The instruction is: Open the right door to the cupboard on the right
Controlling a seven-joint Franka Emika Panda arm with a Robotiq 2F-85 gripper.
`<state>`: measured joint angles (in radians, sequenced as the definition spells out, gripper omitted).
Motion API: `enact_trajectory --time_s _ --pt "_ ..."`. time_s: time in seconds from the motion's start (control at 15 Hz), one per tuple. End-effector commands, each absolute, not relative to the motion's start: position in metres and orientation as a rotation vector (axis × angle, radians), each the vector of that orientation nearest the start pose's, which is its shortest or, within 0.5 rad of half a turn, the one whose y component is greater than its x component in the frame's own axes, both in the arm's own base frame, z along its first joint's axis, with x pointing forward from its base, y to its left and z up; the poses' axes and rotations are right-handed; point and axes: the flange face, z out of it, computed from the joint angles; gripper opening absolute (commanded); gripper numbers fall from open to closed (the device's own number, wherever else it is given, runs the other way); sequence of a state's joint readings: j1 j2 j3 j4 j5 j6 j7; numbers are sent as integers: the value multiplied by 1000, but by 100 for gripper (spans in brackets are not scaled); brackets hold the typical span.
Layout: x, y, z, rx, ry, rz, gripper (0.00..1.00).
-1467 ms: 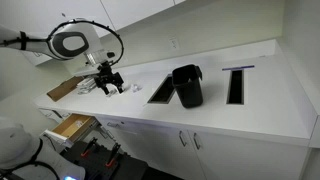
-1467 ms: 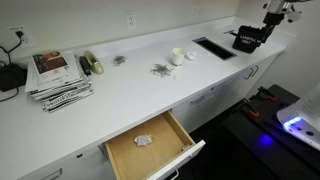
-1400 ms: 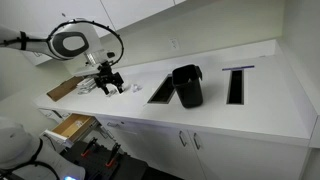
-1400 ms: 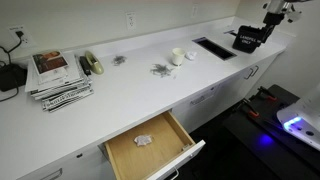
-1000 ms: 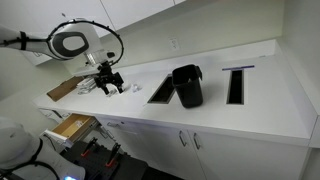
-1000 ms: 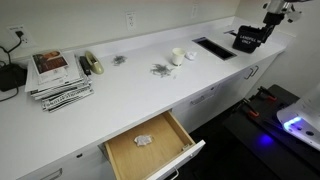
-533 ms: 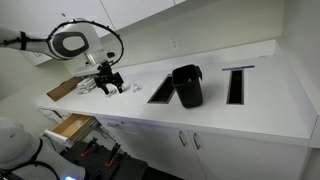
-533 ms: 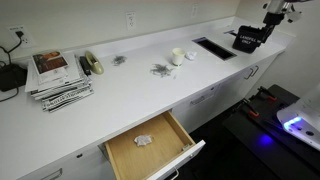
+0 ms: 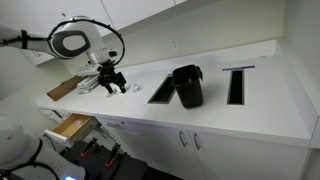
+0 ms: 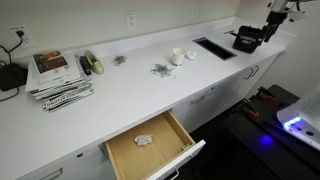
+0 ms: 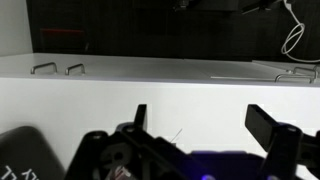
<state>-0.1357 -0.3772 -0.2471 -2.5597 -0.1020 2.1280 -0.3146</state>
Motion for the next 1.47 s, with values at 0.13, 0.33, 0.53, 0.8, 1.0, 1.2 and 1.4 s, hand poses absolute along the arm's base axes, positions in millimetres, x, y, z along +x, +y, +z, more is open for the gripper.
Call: enact_trajectory --time_s 0.13,0.33,0.53,0.8,1.0,1.2,1.4 --pt "353 -247 387 -3041 453 46 100" --pt "328 -310 378 -2961 700 57 100" --pt "302 -364 364 -2850 942 70 100" --pt "270 -416 333 -2661 1238 89 100" --pt "252 -438 304 -2507 1419 113 100" --pt "244 -435 297 -2481 1427 109 100" --pt "244 -442 282 -2434 1489 138 100"
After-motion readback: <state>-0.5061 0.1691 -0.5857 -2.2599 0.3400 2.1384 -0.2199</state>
